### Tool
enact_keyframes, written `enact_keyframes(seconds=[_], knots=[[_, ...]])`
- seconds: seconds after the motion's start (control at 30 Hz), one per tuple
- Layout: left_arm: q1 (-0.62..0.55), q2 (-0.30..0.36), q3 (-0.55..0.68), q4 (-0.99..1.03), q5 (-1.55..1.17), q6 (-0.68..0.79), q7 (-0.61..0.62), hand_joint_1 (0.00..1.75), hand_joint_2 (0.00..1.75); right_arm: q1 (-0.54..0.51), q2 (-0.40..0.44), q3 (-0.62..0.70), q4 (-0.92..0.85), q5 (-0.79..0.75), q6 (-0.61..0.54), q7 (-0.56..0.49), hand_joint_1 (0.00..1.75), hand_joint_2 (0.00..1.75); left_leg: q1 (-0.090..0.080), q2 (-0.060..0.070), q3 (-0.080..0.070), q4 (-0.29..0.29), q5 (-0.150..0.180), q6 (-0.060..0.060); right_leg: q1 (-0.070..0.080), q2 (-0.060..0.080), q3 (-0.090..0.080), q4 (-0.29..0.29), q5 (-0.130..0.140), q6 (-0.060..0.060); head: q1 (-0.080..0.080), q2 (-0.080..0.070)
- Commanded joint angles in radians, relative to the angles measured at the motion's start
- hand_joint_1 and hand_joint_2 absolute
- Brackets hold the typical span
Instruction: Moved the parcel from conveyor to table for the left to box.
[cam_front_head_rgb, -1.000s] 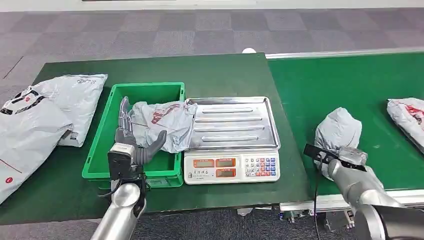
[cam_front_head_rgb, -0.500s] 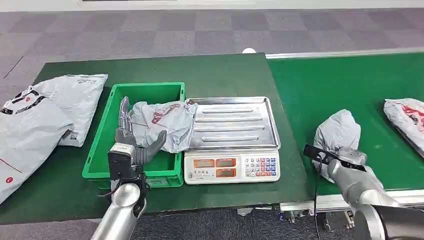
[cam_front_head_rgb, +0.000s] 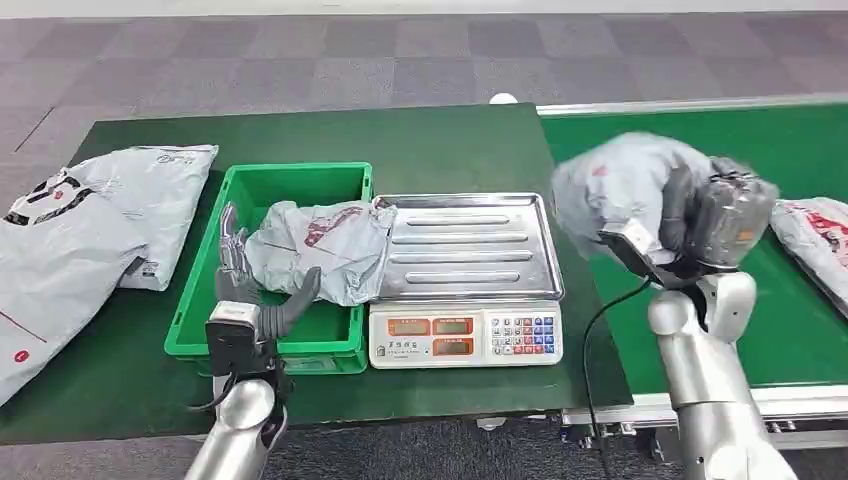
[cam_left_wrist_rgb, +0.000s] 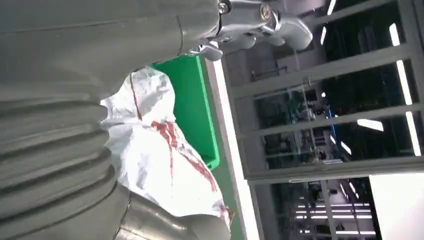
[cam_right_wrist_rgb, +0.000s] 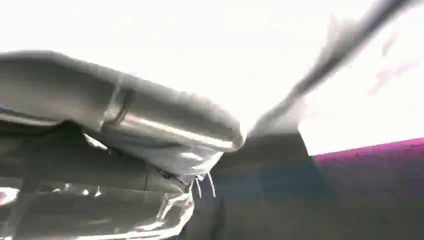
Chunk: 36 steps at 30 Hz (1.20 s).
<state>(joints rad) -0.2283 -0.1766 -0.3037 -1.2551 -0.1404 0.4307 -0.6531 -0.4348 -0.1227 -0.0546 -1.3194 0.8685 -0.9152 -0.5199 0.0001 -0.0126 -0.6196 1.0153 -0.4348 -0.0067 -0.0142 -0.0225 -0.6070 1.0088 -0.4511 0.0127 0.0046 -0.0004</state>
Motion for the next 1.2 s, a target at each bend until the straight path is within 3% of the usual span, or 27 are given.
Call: enact_keyframes(seconds=[0.03,0.4,0.43,0.5,0.6,0.63,0.73,0.8,0.93,1.13,1.2], knots=[[0.032,0.041,0.029,-0.065,-0.014,0.014,0.005,0.0,1.75,0.034,0.197,-0.135,-0.34,-0.019,0.217,-0.139,1.75,0.0,-0.001,0.005,0.003,-0.001,-0.002,-0.001,-0.001,0.006,0.001,0.0,0.0,-0.001,-0.001,0.0],[0.057,0.041,0.054,-0.102,-0.023,0.023,0.013,0.0,1.75,0.015,0.206,-0.122,-0.337,0.011,0.217,-0.125,1.75,0.0,0.001,0.007,0.008,-0.002,-0.002,-0.001,0.0,0.008,0.006,-0.004,0.001,-0.001,-0.001,0.0],[0.059,0.04,0.061,-0.109,-0.028,0.024,0.015,0.0,1.75,0.002,0.21,-0.114,-0.334,0.016,0.217,-0.122,1.75,0.0,0.0,0.006,0.003,0.0,-0.001,0.0,-0.001,0.006,0.001,-0.001,0.0,-0.001,-0.001,0.0],[0.059,0.044,0.074,-0.117,-0.034,0.024,0.021,0.0,1.75,-0.036,0.185,-0.057,-0.29,0.066,0.217,-0.053,1.75,0.0,0.0,0.01,0.006,-0.001,-0.002,-0.001,-0.001,0.011,0.003,-0.001,0.001,-0.001,-0.001,0.0],[0.074,0.043,0.095,-0.135,-0.044,0.012,0.023,0.0,1.75,-0.111,0.086,0.108,-0.112,0.223,0.217,0.186,1.75,0.0,-0.001,0.013,0.004,0.0,-0.002,-0.001,-0.002,0.014,0.0,0.0,0.002,-0.001,-0.001,0.0],[0.076,0.044,0.092,-0.136,-0.049,0.008,0.021,0.0,1.75,-0.123,0.076,0.128,-0.063,0.25,0.217,0.214,1.75,0.0,0.0,0.016,0.007,-0.001,-0.002,-0.001,-0.001,0.018,0.002,-0.001,0.003,-0.002,-0.001,0.0],[0.074,0.044,0.086,-0.128,-0.05,0.011,0.012,0.0,1.75,-0.174,0.081,0.168,0.051,0.306,0.217,0.213,1.75,0.0,0.001,0.013,0.006,-0.001,-0.001,-0.001,0.0,0.014,0.002,-0.002,0.003,-0.001,-0.001,0.0],[0.064,0.048,0.081,-0.114,-0.04,0.015,0.004,0.0,1.75,-0.264,0.067,0.236,0.173,0.324,0.217,0.235,1.75,0.0,0.0,0.016,0.006,0.0,-0.001,0.0,-0.001,0.016,0.001,-0.001,0.003,-0.001,-0.001,0.0],[0.068,0.049,0.073,-0.103,-0.031,0.014,-0.007,0.0,1.75,-0.316,0.039,0.29,0.252,0.318,0.221,0.253,1.75,0.0,0.0,0.014,0.006,-0.001,-0.001,-0.001,-0.001,0.014,0.001,0.0,0.004,-0.002,-0.001,0.0],[0.046,0.05,0.038,-0.096,-0.029,0.003,-0.014,0.0,1.75,-0.462,0.02,0.453,0.626,0.339,0.301,0.292,1.75,0.0,0.0,0.014,0.008,-0.001,0.0,-0.001,0.0,0.015,0.004,-0.002,0.004,-0.002,-0.001,0.0],[0.038,0.051,0.036,-0.093,-0.029,0.003,-0.013,0.0,1.75,-0.474,0.032,0.462,0.68,0.331,0.263,0.285,1.75,0.0,0.001,0.012,0.007,-0.001,0.0,-0.001,0.0,0.013,0.004,-0.002,0.004,-0.002,-0.001,0.0]])
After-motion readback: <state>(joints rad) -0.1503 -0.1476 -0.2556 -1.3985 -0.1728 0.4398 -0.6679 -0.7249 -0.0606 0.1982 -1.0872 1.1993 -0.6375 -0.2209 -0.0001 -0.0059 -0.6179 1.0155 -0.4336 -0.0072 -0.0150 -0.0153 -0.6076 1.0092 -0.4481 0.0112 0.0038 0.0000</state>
